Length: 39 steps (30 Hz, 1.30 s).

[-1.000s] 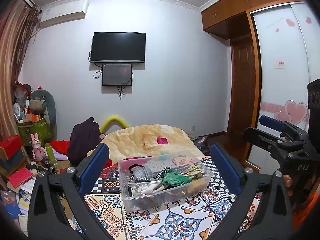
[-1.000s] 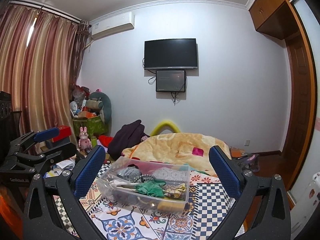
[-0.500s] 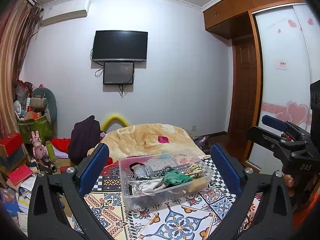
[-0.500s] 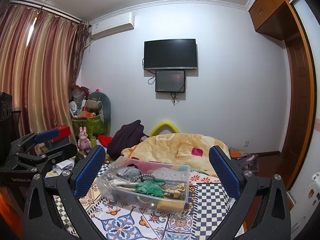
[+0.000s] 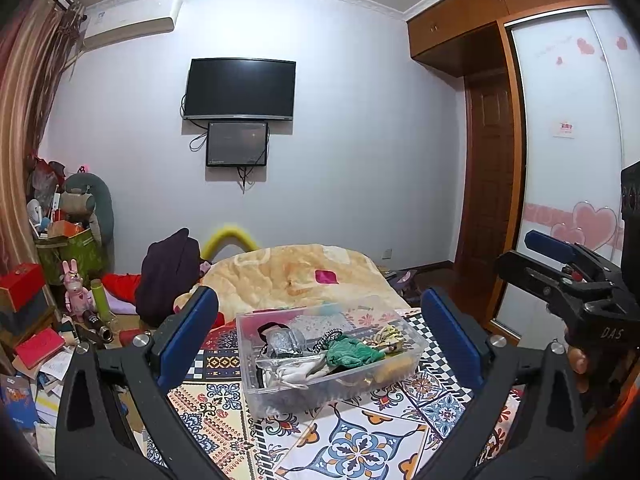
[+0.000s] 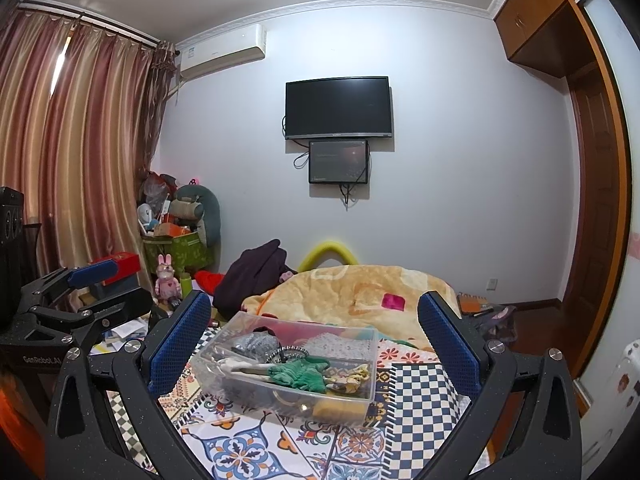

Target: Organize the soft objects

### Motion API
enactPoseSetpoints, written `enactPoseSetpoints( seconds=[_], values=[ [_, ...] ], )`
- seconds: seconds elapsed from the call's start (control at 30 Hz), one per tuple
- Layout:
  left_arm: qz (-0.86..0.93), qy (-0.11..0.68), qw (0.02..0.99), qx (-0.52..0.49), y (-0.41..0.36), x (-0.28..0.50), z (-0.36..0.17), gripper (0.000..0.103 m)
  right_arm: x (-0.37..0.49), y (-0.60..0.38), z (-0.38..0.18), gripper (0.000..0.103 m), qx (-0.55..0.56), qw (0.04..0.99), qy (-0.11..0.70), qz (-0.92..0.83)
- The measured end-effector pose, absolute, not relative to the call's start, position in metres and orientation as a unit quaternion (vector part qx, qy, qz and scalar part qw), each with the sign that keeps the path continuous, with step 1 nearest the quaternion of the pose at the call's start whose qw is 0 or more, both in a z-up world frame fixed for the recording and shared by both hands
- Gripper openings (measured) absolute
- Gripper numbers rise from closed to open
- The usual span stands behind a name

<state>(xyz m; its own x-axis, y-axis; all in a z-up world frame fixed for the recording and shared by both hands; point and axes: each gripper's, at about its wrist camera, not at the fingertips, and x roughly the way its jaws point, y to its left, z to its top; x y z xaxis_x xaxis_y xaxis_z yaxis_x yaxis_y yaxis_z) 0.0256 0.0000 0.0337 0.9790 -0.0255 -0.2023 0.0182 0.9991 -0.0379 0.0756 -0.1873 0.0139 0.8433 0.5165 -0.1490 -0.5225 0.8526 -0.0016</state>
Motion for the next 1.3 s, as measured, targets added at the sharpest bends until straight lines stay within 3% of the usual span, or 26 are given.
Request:
enactPoseSetpoints(
  seconds=[1.3],
  values=[
    [-0.018, 0.112, 0.993, -0.023, -0.0006, 0.0266, 0.0311, 0.103, 0.0700, -0.1849, 0.0102, 0.103, -0.019, 0.960, 0.084, 0.267]
  ],
)
